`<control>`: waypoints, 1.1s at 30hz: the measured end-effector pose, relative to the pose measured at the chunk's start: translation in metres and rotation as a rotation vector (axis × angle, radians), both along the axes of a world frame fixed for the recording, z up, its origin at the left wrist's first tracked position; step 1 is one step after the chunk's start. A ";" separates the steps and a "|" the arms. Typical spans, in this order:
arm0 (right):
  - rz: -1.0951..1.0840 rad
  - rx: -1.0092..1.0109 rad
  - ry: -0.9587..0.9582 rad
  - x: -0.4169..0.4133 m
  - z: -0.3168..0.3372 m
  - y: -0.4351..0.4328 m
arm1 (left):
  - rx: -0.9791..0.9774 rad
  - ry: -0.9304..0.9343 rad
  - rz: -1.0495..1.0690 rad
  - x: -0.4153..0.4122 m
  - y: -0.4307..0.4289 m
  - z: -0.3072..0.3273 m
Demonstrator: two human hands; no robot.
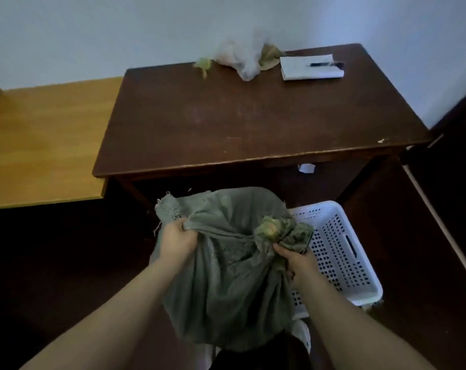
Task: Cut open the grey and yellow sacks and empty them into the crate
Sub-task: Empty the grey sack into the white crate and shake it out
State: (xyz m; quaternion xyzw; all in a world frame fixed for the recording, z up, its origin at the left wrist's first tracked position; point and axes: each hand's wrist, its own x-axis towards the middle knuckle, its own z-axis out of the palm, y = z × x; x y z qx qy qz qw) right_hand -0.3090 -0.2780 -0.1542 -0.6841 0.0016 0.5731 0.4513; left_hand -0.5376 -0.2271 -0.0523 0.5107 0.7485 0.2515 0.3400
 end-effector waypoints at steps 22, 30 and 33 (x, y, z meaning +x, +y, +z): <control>0.559 0.038 -0.177 0.095 -0.024 0.027 | -0.372 -0.095 0.229 0.095 0.009 -0.051; 0.849 0.238 -0.127 0.019 -0.018 0.026 | -0.545 -0.310 0.153 0.098 -0.025 -0.050; 0.624 0.109 -0.015 0.002 -0.013 0.016 | -0.631 -0.399 0.194 0.088 -0.034 -0.054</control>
